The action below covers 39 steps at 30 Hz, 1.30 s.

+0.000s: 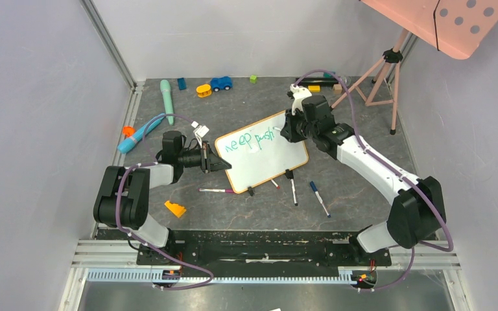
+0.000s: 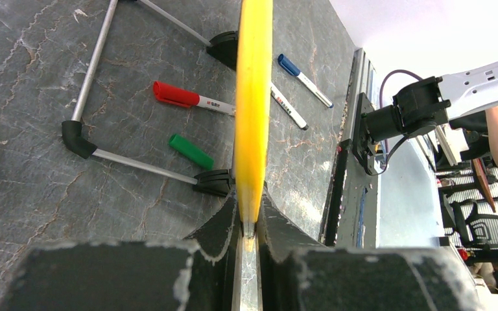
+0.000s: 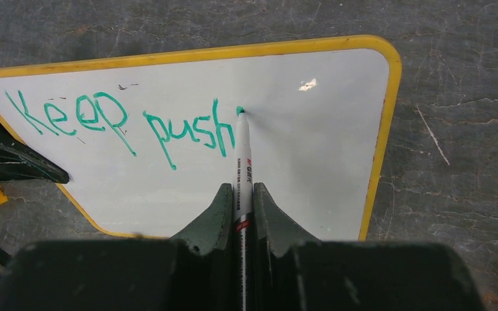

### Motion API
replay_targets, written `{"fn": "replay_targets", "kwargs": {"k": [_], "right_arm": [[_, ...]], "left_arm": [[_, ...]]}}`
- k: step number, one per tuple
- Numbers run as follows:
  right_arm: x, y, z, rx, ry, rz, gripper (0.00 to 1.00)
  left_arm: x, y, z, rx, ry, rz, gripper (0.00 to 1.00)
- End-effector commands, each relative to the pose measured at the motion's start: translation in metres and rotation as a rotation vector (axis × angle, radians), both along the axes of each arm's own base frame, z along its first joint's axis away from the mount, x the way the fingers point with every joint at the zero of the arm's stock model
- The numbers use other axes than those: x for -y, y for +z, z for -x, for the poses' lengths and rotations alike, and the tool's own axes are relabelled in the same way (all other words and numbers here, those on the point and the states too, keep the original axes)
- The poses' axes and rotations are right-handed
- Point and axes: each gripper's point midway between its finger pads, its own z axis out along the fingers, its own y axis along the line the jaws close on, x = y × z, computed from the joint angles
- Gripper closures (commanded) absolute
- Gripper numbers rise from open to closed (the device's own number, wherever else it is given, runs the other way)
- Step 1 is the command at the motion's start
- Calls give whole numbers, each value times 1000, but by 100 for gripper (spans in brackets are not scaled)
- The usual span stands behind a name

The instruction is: Write a sentence on the whiteboard

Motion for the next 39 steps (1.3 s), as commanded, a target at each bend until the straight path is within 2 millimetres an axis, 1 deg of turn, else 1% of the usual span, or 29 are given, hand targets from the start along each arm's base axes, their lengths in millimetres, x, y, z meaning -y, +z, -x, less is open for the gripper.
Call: {"fn": "replay_targets", "kwargs": {"k": [1,4,15,19,28,39], "right_arm": [[1,32,1,85,20,-30,100],[3,33,4,89,18,-36,100],[5,10,11,41,14,-26,100],[5,7,10,37,12,-23,100],[1,8,3,41,17,-18,100],[1,2,0,25,11,-10,100]], "left_arm": [[3,9,3,31,-36,8,98],[3,9,3,31,-36,8,98],[3,8,3,29,-37,8,98],[3,8,3,28,-38,9,98],[3,9,4,30,-37,8,98],[3,8,4,26,-37,8,98]]}}
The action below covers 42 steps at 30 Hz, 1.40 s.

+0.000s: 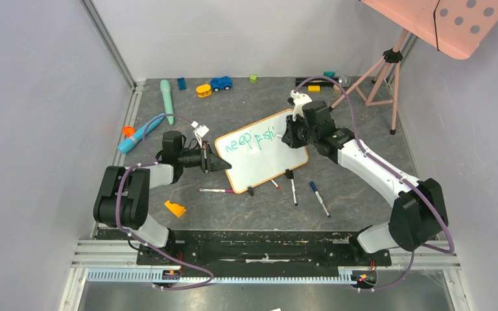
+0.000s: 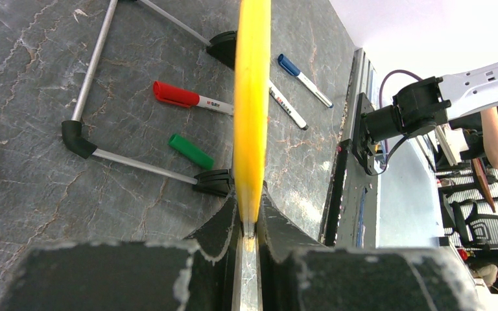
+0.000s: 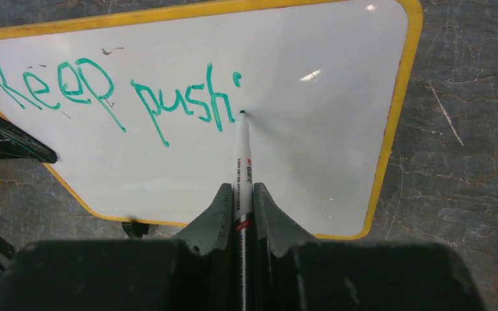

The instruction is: Write a sentence on the whiteboard

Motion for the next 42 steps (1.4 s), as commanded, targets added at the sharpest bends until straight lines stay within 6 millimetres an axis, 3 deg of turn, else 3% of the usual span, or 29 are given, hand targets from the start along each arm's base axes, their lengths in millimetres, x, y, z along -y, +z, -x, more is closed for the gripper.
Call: {"fn": "replay_targets", "kwargs": {"k": [1,11,27,42], "right_arm": [[-4,18,-12,61,-2,-24,100],[5,0,5,21,-6,-14,100],[0,49,-10,105,-13,-52,100],[1,35,-20,80,-27,-20,100]], "left_arm": [[3,8,4,27,-37,8,98],[3,8,3,27,-36,8,98],[3,9,3,30,-36,7,98],[3,8,3,28,-37,8,98]]}}
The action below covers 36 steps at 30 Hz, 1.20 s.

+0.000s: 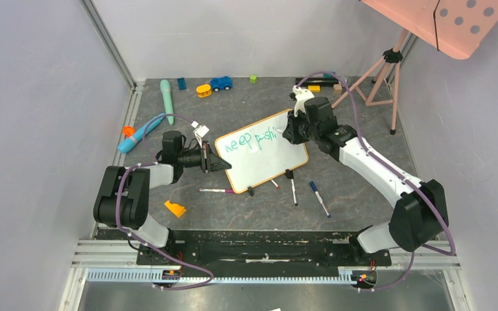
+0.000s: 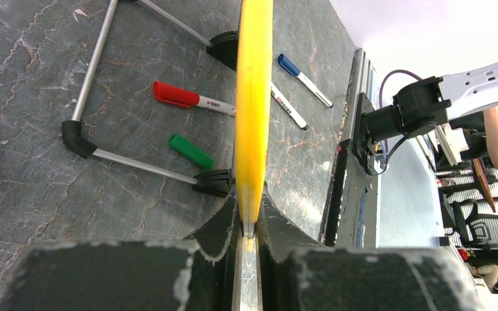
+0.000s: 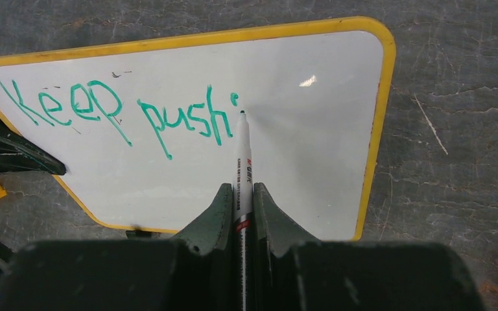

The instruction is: Write a sentence on the whiteboard

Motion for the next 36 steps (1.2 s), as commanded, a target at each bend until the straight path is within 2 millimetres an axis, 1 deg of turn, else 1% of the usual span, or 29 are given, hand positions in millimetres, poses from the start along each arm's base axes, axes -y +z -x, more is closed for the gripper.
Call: {"fn": "replay_targets", "kwargs": {"k": [1,10,18,23,28,36], "right_arm": [[-2,16,-14,47,-11,-5,100],[0,5,-15,29,-17,16,100],[7,-12,-1,-4,-21,23,100],[8,-18,4,-15,-23,20,100],[7,-13,0,-2,-26,16,100],[1,6,-15,33,-22,7,100]], "left_arm": [[3,8,4,27,-37,8,98],[3,8,3,25,-37,8,98],[4,7,3,21,-37,8,98],[4,7,3,20,-36,8,98],[4,7,3,19,-37,8,98],[3,7,3,22,-37,8,98]]}}
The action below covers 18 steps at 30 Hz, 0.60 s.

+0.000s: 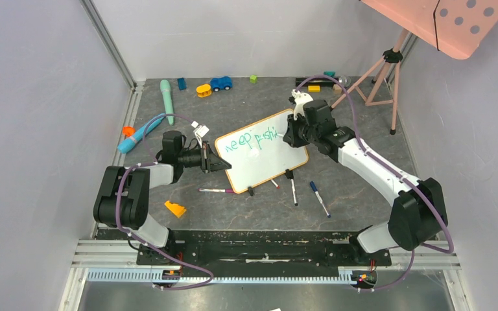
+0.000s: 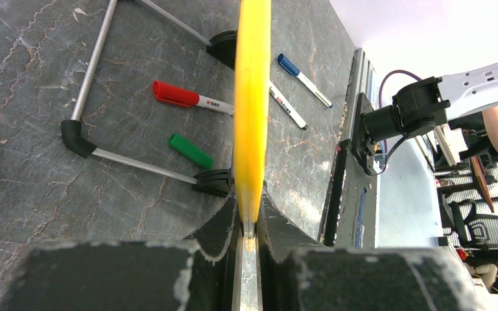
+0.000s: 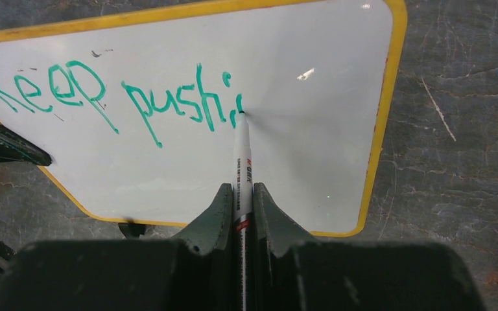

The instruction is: Write a sentence on the whiteboard

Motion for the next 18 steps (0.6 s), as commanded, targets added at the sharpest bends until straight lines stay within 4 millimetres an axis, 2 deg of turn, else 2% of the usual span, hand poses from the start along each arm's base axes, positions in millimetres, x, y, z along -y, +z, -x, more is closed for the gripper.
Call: {"fn": "replay_targets", "kwargs": {"k": [1,9,18], "right_arm": [[-4,28,-22,79,-13,-17,100],[-1,33,-29,88,-27,-6,100],[10,24,-25,67,-59,14,100]], "left_arm": [[3,6,3,24,-37,8,98],[3,6,3,22,-35,7,98],[3,6,3,22,-35,7,98]]}}
